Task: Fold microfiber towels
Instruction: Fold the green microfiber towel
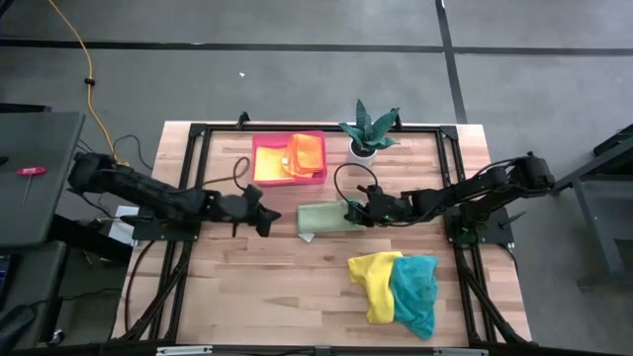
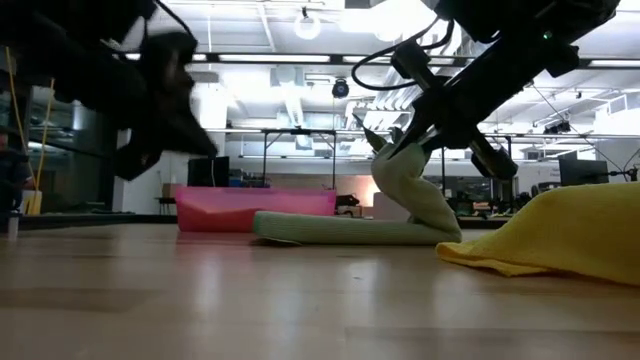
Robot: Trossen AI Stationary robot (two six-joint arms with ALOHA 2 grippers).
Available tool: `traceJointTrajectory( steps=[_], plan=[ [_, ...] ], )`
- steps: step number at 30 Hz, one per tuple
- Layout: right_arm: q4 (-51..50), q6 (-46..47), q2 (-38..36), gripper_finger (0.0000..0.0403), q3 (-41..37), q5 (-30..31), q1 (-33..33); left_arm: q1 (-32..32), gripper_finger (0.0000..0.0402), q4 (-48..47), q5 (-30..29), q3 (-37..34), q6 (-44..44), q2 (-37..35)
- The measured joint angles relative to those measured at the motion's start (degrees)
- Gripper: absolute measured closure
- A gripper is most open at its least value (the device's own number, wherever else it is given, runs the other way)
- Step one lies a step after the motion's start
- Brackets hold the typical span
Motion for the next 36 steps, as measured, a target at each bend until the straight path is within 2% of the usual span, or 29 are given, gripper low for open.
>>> traceJointTrajectory(
  steps=[3,10,16,27,36],
  plan=[
    [0.1,0.0,0.0,0.0403,0.0,-0.4,0.0,0.7,0.0397,0.4,0.4,1.0,-2.6,6.6],
    [0.5,-0.2,0.0,0.0403,0.0,-0.5,0.0,2.5,0.0401,1.1,7.2,8.0,-3.6,22.2],
    [0.6,-1.1,0.0,0.0403,0.0,-0.5,0.0,3.6,0.0401,1.9,7.9,14.1,-5.3,31.8],
    [0.8,-4.1,0.8,0.0403,3.8,-1.1,-0.2,3.6,0.0401,2.3,7.9,17.1,-5.6,34.7],
    [1.1,-4.5,8.1,0.0403,9.8,-0.2,-0.2,3.6,0.0402,3.6,7.8,17.0,-5.7,34.8]
  ],
)
